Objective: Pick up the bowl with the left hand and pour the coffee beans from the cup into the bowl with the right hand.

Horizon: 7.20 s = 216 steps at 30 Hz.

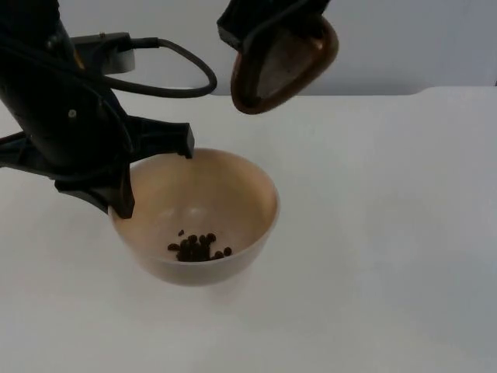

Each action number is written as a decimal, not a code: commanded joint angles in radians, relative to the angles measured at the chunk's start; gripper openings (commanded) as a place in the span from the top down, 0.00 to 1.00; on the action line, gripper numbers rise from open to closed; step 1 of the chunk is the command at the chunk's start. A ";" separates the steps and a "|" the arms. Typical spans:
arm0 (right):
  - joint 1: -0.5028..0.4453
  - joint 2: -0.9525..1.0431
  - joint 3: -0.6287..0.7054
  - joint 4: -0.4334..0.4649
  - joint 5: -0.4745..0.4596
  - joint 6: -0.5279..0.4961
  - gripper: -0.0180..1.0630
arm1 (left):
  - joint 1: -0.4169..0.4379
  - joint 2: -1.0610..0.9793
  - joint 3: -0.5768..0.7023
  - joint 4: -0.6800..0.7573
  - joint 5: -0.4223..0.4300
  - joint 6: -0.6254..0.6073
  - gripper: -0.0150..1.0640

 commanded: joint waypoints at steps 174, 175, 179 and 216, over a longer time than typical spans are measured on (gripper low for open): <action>-0.512 -0.337 0.669 0.763 -0.713 -0.243 0.29 | 0.004 -0.806 0.157 0.092 -0.252 0.157 0.29; -0.512 -0.381 0.669 0.766 -0.700 -0.251 0.29 | 0.004 -0.849 0.157 0.093 -0.245 0.164 0.29; -0.512 -0.541 0.669 0.767 -0.635 -0.263 0.29 | 0.004 -0.994 0.157 0.101 -0.198 0.168 0.29; -0.512 -1.360 1.168 0.758 -0.559 -0.365 0.29 | 0.004 -1.443 0.314 0.042 0.148 0.292 0.29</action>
